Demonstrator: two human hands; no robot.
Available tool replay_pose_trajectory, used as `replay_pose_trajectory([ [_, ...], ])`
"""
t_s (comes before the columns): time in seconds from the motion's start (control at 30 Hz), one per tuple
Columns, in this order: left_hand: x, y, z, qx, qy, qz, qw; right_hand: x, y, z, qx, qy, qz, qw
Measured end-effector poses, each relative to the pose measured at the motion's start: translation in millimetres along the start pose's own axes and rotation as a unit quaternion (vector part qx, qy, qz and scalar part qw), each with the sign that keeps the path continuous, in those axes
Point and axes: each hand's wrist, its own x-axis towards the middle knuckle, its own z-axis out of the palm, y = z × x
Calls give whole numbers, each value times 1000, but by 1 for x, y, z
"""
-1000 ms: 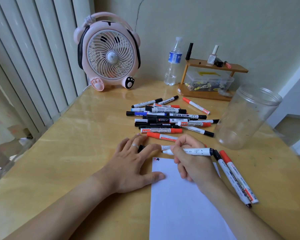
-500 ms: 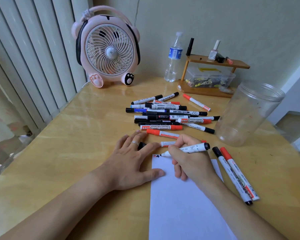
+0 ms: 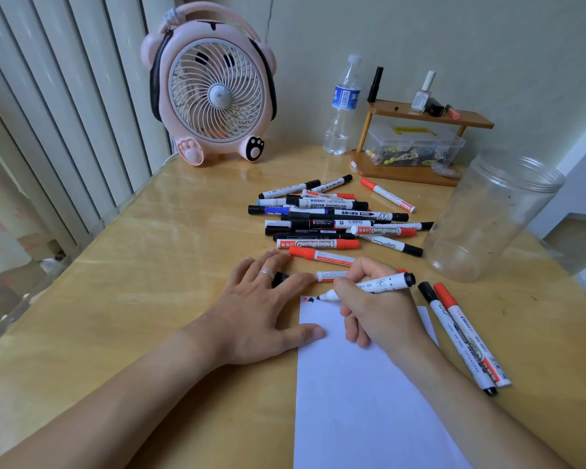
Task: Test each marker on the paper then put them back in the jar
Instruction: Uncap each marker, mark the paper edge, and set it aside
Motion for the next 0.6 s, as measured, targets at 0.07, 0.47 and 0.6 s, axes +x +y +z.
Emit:
replay_pose_trajectory([
  [0.07, 0, 0, 0, -2, 1, 1, 1000, -1, 0, 0, -4, -6, -2, 1000],
  [0.47, 1, 0, 1, -3, -1, -1, 1000, -1, 0, 1, 6, 6, 5, 1000],
  [0.6, 1, 0, 0, -4, -1, 1, 1000, 0, 1, 1, -4, -3, 7, 1000],
])
